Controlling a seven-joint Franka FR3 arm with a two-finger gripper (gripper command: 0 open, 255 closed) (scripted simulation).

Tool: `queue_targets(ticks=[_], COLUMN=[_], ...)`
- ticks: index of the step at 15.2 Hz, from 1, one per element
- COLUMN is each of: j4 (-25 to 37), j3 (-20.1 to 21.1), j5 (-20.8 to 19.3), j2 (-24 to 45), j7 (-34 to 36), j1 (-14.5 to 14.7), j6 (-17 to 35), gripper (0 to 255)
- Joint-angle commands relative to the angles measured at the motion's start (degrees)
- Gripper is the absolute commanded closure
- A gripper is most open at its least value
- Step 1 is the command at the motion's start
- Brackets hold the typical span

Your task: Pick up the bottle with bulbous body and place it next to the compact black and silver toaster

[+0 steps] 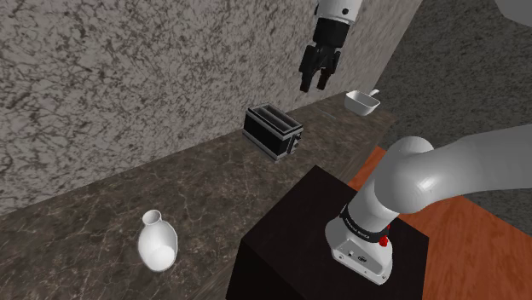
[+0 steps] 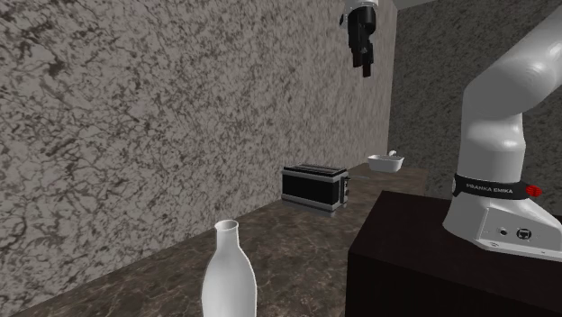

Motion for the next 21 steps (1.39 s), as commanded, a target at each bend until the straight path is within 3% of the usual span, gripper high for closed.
queue_targets(ticks=[1,11,21], j4=[0.0,-7.6,-7.4], j3=[0.0,11.0,22.1], j5=[0.0,6.6,9.6], j2=[0.0,5.7,20.3], j7=[0.0,9.8,19.9], j1=[0.0,4.7,8.3], j6=[0.0,15.5,32.1], gripper=[0,0,0])
